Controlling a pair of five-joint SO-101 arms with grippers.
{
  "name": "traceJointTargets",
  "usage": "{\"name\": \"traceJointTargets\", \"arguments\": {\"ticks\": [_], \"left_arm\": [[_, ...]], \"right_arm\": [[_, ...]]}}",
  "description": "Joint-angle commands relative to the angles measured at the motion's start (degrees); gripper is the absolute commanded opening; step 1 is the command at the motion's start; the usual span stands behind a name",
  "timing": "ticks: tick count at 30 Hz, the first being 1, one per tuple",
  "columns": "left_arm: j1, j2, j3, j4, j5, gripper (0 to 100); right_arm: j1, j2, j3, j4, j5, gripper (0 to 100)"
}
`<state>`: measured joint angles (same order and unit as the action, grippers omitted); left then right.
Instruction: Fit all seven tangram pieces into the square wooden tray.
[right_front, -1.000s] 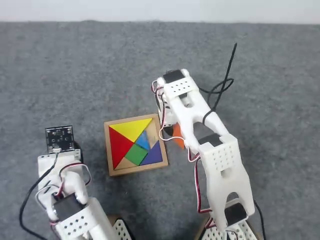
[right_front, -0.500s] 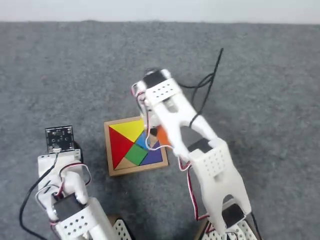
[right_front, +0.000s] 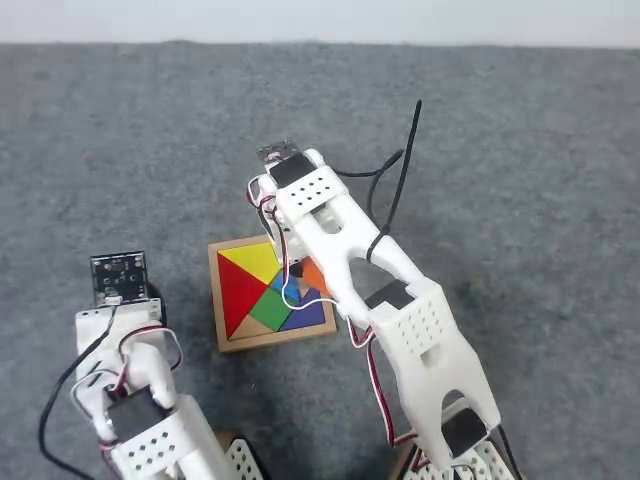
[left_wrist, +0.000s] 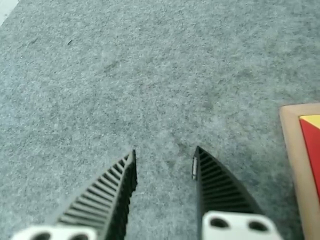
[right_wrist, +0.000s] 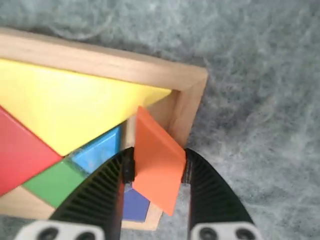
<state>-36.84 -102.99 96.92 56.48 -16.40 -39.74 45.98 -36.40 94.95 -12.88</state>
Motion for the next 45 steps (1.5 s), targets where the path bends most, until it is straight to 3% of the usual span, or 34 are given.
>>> {"name": "traceJointTargets", "arguments": {"ticks": [1, 16, 21, 25, 30, 37, 45], "left_arm": [[0.53, -1.32, -0.66, 0.35, -0.62, 18], [0.53, -1.32, -0.66, 0.35, -0.62, 18], [0.53, -1.32, -0.66, 0.35, -0.62, 18], [0.53, -1.32, -0.66, 0.35, -0.62, 18], [0.53, -1.32, -0.66, 0.44, -0.62, 18], [0.53, -1.32, -0.66, 0.44, -0.62, 18], [0.53, -1.32, -0.66, 0.44, -0.53, 18]], "right_arm": [[-1.27, -8.57, -3.25, 4.35, 0.09, 9.1], [-2.07, -17.01, -0.26, 6.46, 0.09, 5.5], [-5.14, -28.35, 0.0, 7.52, 0.09, 5.4], [-5.32, -39.52, 9.32, 4.26, 0.0, 5.4], [-6.29, -62.2, 34.64, -14.55, 0.62, 5.4], [-3.65, -93.14, 76.66, -56.04, 9.05, 0.6], [-2.33, -99.03, 102.15, -98.42, 10.37, 0.6]]}}
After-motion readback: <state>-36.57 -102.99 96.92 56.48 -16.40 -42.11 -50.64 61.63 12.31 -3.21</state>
